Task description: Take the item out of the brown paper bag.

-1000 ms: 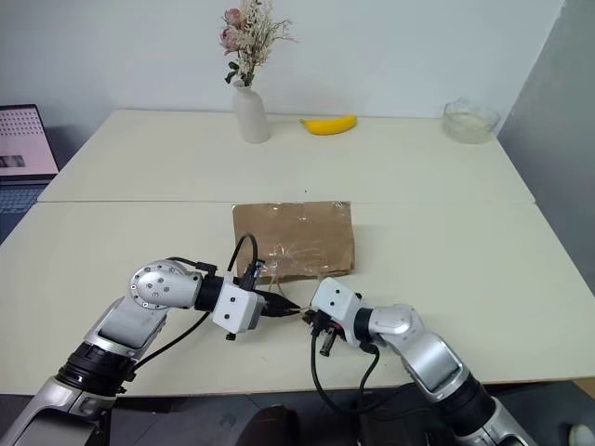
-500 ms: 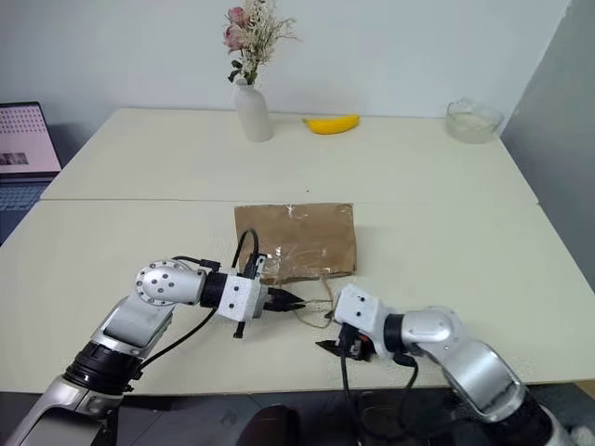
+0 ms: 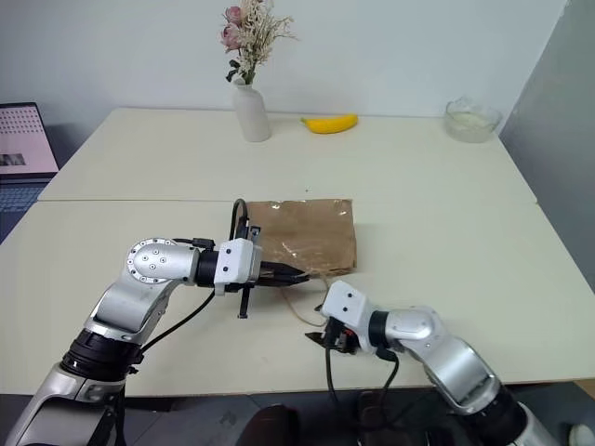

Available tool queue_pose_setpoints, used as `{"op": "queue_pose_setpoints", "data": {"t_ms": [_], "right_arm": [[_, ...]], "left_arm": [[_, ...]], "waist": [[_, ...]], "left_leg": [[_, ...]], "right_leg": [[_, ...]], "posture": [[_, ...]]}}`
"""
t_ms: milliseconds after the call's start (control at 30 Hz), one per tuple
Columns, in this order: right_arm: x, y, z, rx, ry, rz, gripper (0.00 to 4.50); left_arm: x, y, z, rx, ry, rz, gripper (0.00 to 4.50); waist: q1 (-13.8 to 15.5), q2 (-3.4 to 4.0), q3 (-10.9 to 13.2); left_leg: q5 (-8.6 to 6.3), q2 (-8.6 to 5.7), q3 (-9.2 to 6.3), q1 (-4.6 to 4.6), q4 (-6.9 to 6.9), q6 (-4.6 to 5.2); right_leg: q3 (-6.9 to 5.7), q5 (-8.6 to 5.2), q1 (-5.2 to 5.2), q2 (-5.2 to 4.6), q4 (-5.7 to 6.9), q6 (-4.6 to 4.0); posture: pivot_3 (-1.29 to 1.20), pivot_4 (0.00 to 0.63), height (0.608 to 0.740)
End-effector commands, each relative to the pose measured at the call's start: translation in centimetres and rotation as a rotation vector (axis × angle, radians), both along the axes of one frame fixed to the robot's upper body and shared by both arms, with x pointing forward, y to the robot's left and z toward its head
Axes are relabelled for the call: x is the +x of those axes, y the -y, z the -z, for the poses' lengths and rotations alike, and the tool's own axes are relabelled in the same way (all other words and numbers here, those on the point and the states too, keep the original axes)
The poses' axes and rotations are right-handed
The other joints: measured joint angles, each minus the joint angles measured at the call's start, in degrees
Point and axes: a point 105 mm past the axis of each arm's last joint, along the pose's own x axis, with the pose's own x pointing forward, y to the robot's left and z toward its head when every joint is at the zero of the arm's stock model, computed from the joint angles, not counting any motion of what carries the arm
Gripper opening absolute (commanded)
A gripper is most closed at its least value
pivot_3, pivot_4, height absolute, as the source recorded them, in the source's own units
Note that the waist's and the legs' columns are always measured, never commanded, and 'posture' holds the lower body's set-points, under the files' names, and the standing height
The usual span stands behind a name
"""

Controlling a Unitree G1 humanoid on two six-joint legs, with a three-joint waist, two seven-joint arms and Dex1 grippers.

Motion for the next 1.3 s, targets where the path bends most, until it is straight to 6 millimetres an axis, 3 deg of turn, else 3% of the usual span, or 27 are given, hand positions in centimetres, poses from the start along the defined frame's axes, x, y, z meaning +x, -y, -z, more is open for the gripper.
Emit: {"op": "queue_pose_setpoints", "data": {"t_ms": [33, 133, 300, 433, 733, 967, 1133, 1267, 1300], "right_arm": [[0.8, -0.9, 0.3, -0.007, 0.029, 0.007, 2.43], [0.9, -1.1, 0.6, -0.012, 0.021, 0.009, 1.83], [0.8, -0.8, 1.1, -0.032, 0.013, 0.009, 0.05], [0.6, -0.7, 1.6, -0.051, 0.005, 0.014, 0.02], [-0.1, -0.4, 3.2, -0.117, 0.007, 0.006, 0.02], [0.1, -0.2, 3.4, -0.137, 0.010, 0.008, 0.02], [0.8, -0.3, 2.6, -0.109, 0.041, 0.028, 0.02], [1.4, -0.5, -0.4, 0.020, 0.042, 0.073, 0.02], [1.3, -0.4, -1.1, 0.047, 0.033, 0.078, 0.19]], "left_arm": [[-0.3, 0.1, -1.7, -0.022, 0.062, 0.006, 0.00], [-0.4, 0.0, -1.7, -0.024, 0.061, -0.001, 0.00], [0.1, 0.0, -2.7, -0.083, 0.041, -0.047, 0.00], [1.4, 0.4, -4.6, -0.183, 0.005, -0.122, 0.00], [6.1, 0.1, -11.0, -0.449, 0.014, -0.343, 0.00], [9.0, -1.5, -15.1, -0.567, 0.126, -0.464, 0.00], [7.2, -0.3, -14.1, -0.545, 0.047, -0.346, 0.00], [3.8, 0.9, -12.3, -0.478, -0.062, -0.189, 0.00], [3.3, 1.0, -12.1, -0.468, -0.075, -0.174, 0.00]], "waist": [[0.0, 0.00, 0.0], [0.0, 0.00, 0.0], [0.0, 0.00, 0.0], [0.1, 0.00, 0.0], [0.1, -0.01, 0.0], [0.1, -0.02, 0.0], [0.1, -0.02, 0.0], [0.0, -0.01, 0.0], [0.0, -0.01, 0.0]], "left_leg": [[0.00, 0.00, 0.00, 0.00, 0.00, 0.00], [0.00, -0.01, 0.01, -0.03, 0.00, 0.00], [0.00, -0.01, -0.01, -0.01, 0.01, 0.00], [0.00, -0.01, -0.03, 0.01, 0.05, 0.00], [0.00, -0.04, -0.04, 0.04, 0.05, 0.00], [0.01, -0.06, -0.02, 0.04, 0.04, -0.01], [0.01, -0.04, -0.02, 0.04, 0.03, -0.02], [0.02, -0.01, 0.00, 0.04, 0.04, -0.03], [0.02, -0.01, -0.01, 0.03, 0.04, -0.03]], "right_leg": [[0.00, 0.00, 0.00, 0.00, 0.00, 0.00], [0.01, 0.00, 0.00, -0.01, 0.00, 0.00], [0.00, 0.00, 0.00, -0.01, 0.02, 0.00], [-0.04, 0.01, 0.02, 0.00, 0.07, 0.01], [-0.02, 0.01, 0.06, 0.01, 0.07, 0.02], [0.00, 0.02, 0.07, 0.00, 0.04, 0.03], [0.00, 0.02, 0.07, 0.00, 0.04, 0.03], [0.03, 0.02, 0.04, -0.01, 0.10, 0.03], [0.02, 0.02, 0.03, -0.01, 0.11, 0.03]], "posture": [[0.00, 0.150, 0.740], [0.00, 0.150, 0.740], [0.00, 0.150, 0.740], [0.00, 0.150, 0.740], [0.00, 0.150, 0.740], [0.00, 0.150, 0.740], [0.00, 0.150, 0.740], [0.00, 0.150, 0.740], [0.00, 0.150, 0.740]]}}
